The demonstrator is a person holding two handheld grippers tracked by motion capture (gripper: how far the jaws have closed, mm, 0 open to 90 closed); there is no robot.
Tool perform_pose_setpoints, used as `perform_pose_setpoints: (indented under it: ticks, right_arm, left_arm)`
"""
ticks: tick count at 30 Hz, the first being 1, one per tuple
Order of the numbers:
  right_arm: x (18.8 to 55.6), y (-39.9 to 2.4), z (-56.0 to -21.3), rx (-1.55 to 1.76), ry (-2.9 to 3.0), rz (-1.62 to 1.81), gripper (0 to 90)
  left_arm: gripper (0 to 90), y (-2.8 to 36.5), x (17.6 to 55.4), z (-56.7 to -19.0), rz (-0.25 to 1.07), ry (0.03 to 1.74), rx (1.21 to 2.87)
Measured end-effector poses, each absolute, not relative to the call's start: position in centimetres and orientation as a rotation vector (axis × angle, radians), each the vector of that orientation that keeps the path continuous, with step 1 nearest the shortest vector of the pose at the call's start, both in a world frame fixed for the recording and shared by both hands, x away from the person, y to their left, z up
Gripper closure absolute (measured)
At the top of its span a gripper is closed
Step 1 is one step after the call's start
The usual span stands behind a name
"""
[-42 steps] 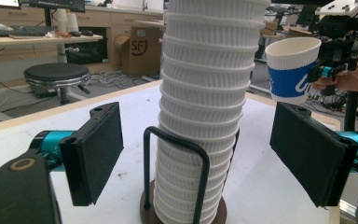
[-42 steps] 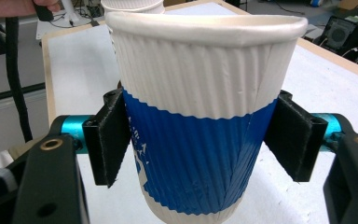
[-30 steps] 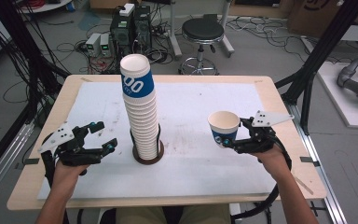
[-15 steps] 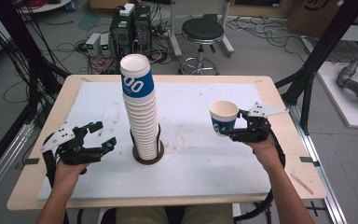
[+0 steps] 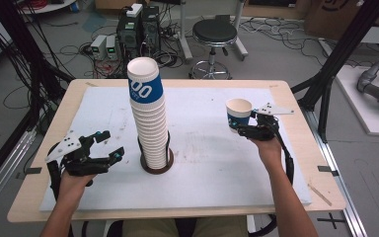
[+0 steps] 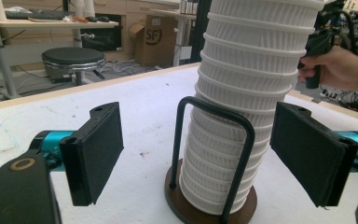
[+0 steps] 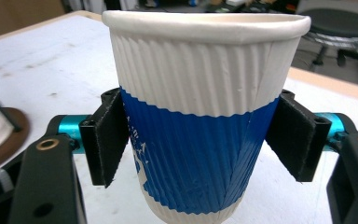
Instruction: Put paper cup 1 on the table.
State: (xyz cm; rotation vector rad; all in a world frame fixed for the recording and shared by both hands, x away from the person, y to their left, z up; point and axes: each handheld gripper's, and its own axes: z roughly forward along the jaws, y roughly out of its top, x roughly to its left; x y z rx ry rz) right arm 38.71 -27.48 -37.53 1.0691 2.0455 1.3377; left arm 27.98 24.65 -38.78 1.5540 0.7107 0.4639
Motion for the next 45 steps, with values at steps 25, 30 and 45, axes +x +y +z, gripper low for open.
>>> perform_pose_setpoints:
  ticks: [25,30,45]
  right_arm:
    - [39.5,-28.3,-43.5,1.274,2.008,1.229,25.7]
    - [38.7,-28.7,-43.6,1.259,2.03,1.214,23.6]
    - [37.8,-29.3,-43.0,1.259,2.126,1.162,18.9]
  left_arm:
    - [17.2,24.7,28.0,-39.0,0.452,0.719,1.556]
    - [17.3,24.8,27.9,-39.0,0.45,0.724,1.558]
    - [17.8,24.7,27.9,-39.2,0.444,0.731,1.571]
